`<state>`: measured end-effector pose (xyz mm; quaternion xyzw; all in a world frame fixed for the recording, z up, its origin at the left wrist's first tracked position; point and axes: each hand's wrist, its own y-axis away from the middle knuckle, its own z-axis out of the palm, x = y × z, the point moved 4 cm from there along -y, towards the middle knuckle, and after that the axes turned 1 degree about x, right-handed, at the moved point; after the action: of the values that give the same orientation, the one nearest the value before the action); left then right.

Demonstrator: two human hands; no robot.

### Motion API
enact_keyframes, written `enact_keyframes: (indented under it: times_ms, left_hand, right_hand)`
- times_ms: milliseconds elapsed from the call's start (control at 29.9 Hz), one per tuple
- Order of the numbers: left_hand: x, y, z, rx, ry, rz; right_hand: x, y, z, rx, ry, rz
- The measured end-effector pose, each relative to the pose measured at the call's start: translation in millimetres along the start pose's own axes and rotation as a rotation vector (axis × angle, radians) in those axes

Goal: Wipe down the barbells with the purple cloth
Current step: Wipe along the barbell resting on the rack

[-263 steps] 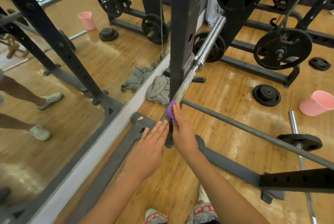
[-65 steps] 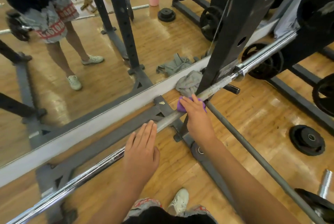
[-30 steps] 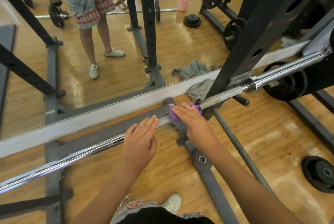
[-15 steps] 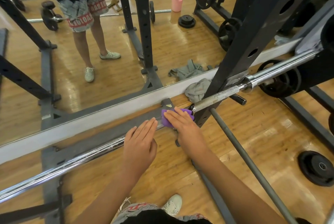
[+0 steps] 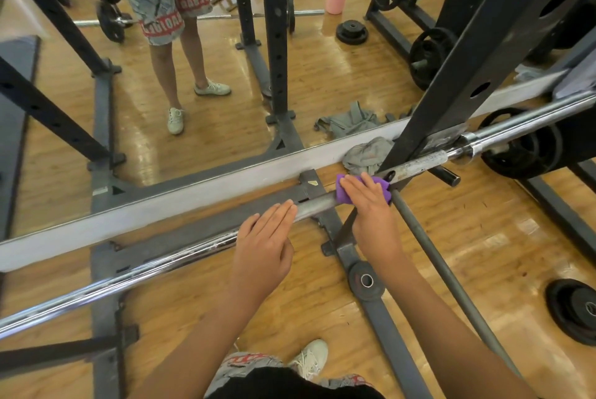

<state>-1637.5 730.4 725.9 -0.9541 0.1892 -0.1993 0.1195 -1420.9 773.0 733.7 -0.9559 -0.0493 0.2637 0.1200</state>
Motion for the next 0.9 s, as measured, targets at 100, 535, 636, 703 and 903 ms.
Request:
enact_keyframes:
  times_ms: [100,535,636,703,903]
  left_hand:
    - [0.7,-0.9,-1.4,-0.02,0.004,-0.007]
    - [-34.6,-12.5,-17.8,-0.309,0.115,0.197]
    - [-47.8,-14.3,-20.1,-0.444,0.099,0.292]
    - [-53.3,-16.3,-20.5,-0.526,0.087,0.354]
    - [-71.5,-20.5,-23.9,-0.628,0.094,0.485]
  right_hand:
    - [-17.3,8.7,10.7,0.025,-0.004,-0.027]
    - [-26.3,20.5,29.0,-0.016,-0.014,-0.125]
    - [-13.0,17.7,22.4,0.116,-0.074,0.072]
    - [-9.2,16.6,21.9,0.226,-0.128,0.205]
    - [-45.3,26.1,49.5,0.496,-0.485,0.528]
